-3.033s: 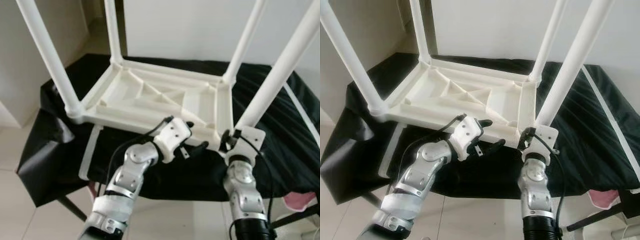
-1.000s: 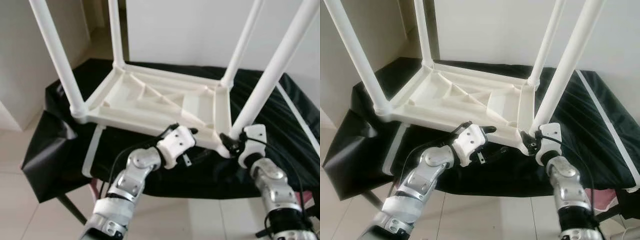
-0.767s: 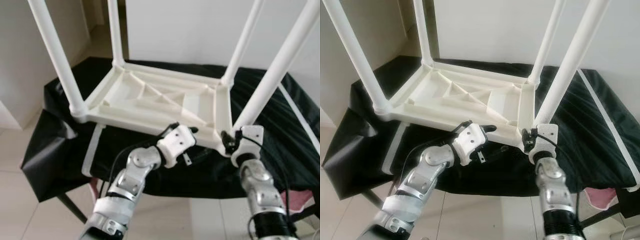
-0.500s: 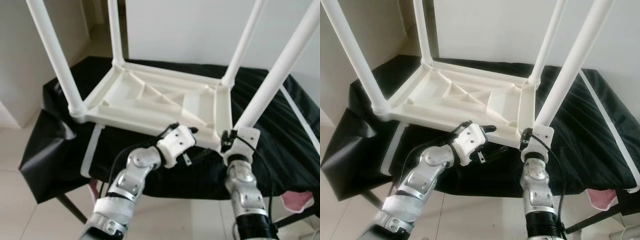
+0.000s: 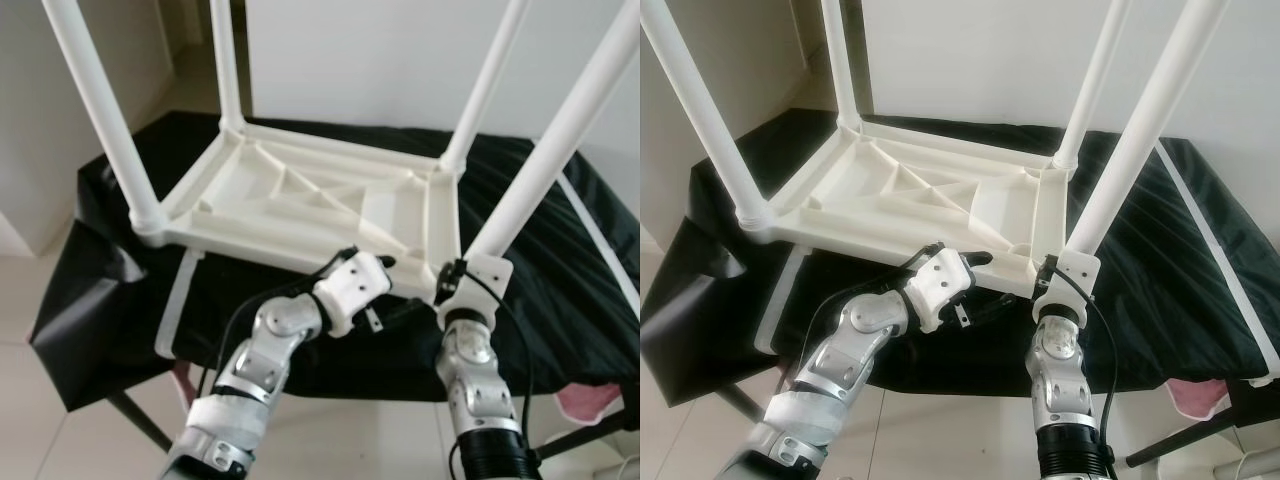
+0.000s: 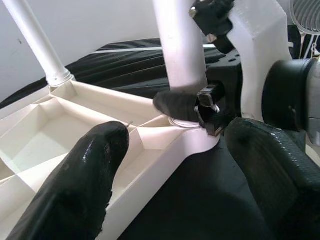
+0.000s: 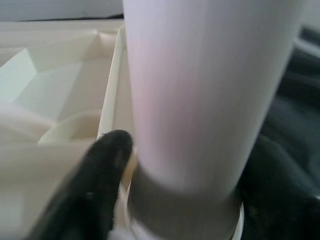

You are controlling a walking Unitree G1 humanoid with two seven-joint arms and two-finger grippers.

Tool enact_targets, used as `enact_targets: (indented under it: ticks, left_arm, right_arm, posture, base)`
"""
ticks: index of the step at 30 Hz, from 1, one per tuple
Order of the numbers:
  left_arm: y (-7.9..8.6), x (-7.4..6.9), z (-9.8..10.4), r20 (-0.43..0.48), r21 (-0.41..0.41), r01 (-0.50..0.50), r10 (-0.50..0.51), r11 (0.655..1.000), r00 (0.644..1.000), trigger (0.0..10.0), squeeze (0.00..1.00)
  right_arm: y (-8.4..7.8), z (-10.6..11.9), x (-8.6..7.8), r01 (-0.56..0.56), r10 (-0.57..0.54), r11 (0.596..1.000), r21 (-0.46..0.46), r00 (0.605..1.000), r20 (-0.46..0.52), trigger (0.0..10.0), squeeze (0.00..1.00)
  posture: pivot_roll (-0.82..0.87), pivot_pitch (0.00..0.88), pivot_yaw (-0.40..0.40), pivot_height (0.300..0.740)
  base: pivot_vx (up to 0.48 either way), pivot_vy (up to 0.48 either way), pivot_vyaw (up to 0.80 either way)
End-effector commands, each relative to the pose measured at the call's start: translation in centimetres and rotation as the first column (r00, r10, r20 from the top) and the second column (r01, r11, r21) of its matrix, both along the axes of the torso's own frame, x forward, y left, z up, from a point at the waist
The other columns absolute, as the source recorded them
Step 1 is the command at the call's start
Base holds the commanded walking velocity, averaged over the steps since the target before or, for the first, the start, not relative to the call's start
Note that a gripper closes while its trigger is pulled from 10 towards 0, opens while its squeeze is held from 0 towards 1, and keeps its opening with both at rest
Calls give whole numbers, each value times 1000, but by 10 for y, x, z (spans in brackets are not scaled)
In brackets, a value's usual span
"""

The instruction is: Building children table

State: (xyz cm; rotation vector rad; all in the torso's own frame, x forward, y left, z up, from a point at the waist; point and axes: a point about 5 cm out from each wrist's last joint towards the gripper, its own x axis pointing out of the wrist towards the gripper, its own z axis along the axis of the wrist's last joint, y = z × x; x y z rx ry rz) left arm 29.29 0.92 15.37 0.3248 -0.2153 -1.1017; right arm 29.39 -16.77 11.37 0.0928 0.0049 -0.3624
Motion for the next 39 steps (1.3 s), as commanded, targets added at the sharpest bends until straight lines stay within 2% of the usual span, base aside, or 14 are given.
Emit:
enact_targets:
  ticks: [1, 4, 8, 12, 16, 17, 18, 20, 23, 26, 30, 37, 38, 39]
  left_arm:
    - [1, 2, 0, 12, -33, -112, 112, 993, 994, 10000, 0]
    - [2, 2, 0, 11, -33, -112, 113, 993, 994, 10000, 0]
    - [3, 3, 0, 14, -33, -119, 119, 992, 993, 10000, 0]
    - [4, 3, 1, 14, -33, -120, 120, 992, 993, 10000, 0]
    - [4, 4, 1, 17, -31, -118, 118, 993, 993, 10000, 0]
    - [4, 4, 1, 17, -30, -117, 117, 993, 993, 10000, 0]
    - [3, 4, 1, 18, -29, -115, 115, 993, 993, 10000, 0]
    - [3, 4, 1, 19, -28, -113, 114, 993, 993, 10000, 0]
    - [1, 4, 2, 19, -27, -102, 102, 994, 995, 10000, 0]
    - [0, 4, 2, 20, -27, -98, 98, 995, 995, 10000, 0]
    - [-1, 5, 3, 20, -29, -95, 96, 995, 995, 10000, 0]
    - [-2, 5, 3, 21, -32, -96, 97, 995, 995, 10000, 0]
    - [-2, 5, 4, 22, -35, -101, 102, 994, 995, 10000, 0]
    - [-2, 5, 4, 22, -38, -106, 107, 994, 994, 10000, 0]
  right_arm:
    - [-3, -3, -5, -27, 26, 1000, 14, 1000, 8, 10000, 1000]
    - [-4, -3, -5, -29, 29, 999, 15, 1000, 12, 10000, 1000]
    - [-21, -2, -15, -98, 99, 995, -21, 994, 52, 10000, 1000]
    - [-27, -3, -18, -121, 123, 992, -35, 991, 52, 10000, 1000]
    - [-44, -6, -23, -224, 227, 972, -70, 973, 41, 10000, 1000]
    - [-48, -6, -24, -255, 259, 963, -81, 965, 37, 10000, 780]
    - [-52, -4, -24, -290, 294, 952, -96, 955, 33, 10000, 0]
    - [-54, -4, -23, -309, 314, 945, -104, 949, 29, 10000, 0]
    - [-62, 2, -17, -400, 406, 903, -155, 914, 7, 10000, 0]
    - [-60, 5, -13, -458, 464, 872, -175, 886, -5, 10000, 0]
    - [-51, 9, -3, -562, 567, 799, -213, 822, -40, 10000, 0]
    - [-43, 8, 4, -602, 606, 769, -215, 794, -55, 10000, 0]
    - [-42, 5, 5, -611, 613, 764, -206, 787, -61, 392, 0]
    - [-43, 3, 5, -616, 616, 763, -197, 785, -71, 0, 0]
  posture:
    - [-14, 0, -61, 740]
    - [-14, 0, -61, 740]
    - [-10, 0, -63, 740]
    - [-10, 0, -63, 740]
    - [-18, 0, -56, 740]
    - [-20, 0, -54, 740]
    - [-25, 0, -51, 740]
    - [-25, 0, -51, 740]
    - [-35, 0, -46, 740]
    - [-39, 0, -42, 740]
    - [-41, 0, -48, 740]
    - [-33, 0, -55, 740]
    - [-26, 0, -59, 740]
    - [-24, 0, -61, 740]
  base:
    - [0, 0, 0]
    - [0, 0, 0]
    - [0, 0, 0]
    - [0, 0, 0]
    - [0, 0, 0]
    - [0, 0, 0]
    - [0, 0, 0]
    - [0, 0, 0]
    - [0, 0, 0]
    - [0, 0, 0]
    - [0, 0, 0]
    - [0, 0, 0]
    - [0, 0, 0]
    - [0, 0, 0]
